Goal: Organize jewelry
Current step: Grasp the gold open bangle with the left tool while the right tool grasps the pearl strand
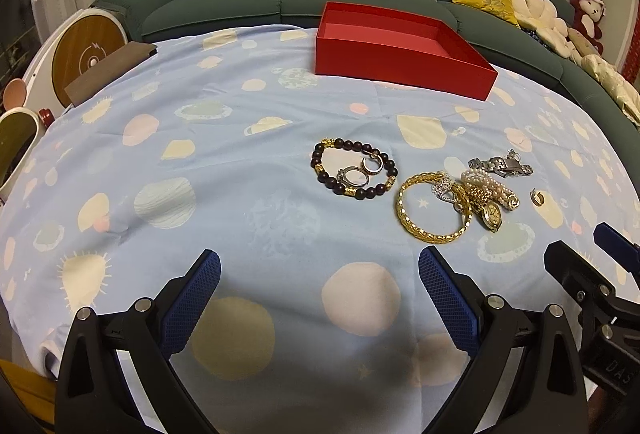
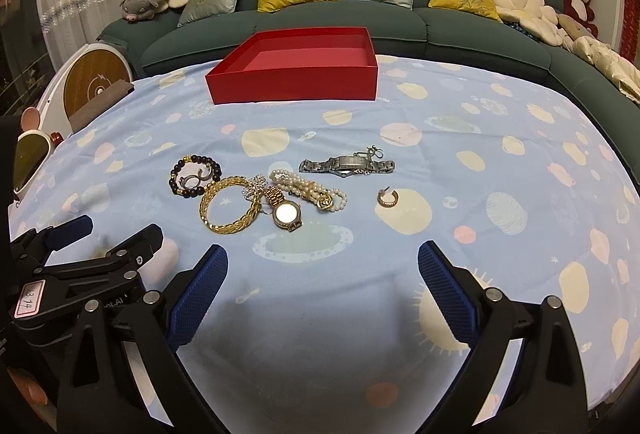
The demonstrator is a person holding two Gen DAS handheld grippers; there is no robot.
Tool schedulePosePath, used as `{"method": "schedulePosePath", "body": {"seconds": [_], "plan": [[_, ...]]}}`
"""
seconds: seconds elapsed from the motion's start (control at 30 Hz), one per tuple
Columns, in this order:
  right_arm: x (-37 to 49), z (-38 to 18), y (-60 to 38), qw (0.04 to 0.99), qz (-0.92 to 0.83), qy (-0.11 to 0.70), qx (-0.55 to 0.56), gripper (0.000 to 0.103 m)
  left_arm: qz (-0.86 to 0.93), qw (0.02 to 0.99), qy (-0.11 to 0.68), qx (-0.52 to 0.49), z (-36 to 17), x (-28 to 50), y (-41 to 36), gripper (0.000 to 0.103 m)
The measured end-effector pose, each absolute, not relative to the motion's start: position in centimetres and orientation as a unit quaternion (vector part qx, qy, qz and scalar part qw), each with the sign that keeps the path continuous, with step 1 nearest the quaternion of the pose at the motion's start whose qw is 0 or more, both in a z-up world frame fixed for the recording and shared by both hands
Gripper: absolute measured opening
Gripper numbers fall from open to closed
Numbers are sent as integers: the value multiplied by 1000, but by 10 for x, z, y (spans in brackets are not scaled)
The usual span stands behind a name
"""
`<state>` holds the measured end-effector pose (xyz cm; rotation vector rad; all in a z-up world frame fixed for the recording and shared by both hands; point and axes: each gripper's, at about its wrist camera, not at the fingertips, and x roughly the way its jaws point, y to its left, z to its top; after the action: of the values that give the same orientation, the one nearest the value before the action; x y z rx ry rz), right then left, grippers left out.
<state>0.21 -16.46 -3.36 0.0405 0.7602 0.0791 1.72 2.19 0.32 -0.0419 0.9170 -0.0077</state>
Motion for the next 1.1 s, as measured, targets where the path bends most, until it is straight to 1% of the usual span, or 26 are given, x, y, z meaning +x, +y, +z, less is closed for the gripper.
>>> {"method": "schedulePosePath", "body": {"seconds": [0.03,0.13,0.23,0.3,0.43,0.6,0.7,0.93,1.0,1.07,1.1], "plan": [[5,-33,-165,928,40,371,20,87,-5,896,442,-26,4,19,24,97],[13,-32,-170,928,41,370,19,81,-10,896,442,-40,5,24,27,97],[22,-32,-176,928,40,370,30,79,-7,896,441,-44,3,28,28,97],[28,-34,-178,926,39,374,34,76,-12,894,445,-46,1,32,26,97],[40,-40,-179,922,40,383,30,72,-42,892,448,-50,-4,41,12,97],[47,-44,-184,919,37,392,35,72,-67,895,440,-17,-9,45,-12,97],[50,-43,-190,919,26,391,31,69,-77,889,452,-16,-15,53,-20,97],[51,-44,-209,918,16,392,50,69,-80,883,463,-15,-25,64,-32,97],[52,-45,-210,917,18,394,51,69,-79,884,461,-16,-25,65,-32,92],[51,-45,-210,917,20,395,50,69,-83,885,457,-15,-23,66,-32,76],[51,-45,-210,917,21,395,49,69,-88,885,457,-15,-22,66,-33,72]]}}
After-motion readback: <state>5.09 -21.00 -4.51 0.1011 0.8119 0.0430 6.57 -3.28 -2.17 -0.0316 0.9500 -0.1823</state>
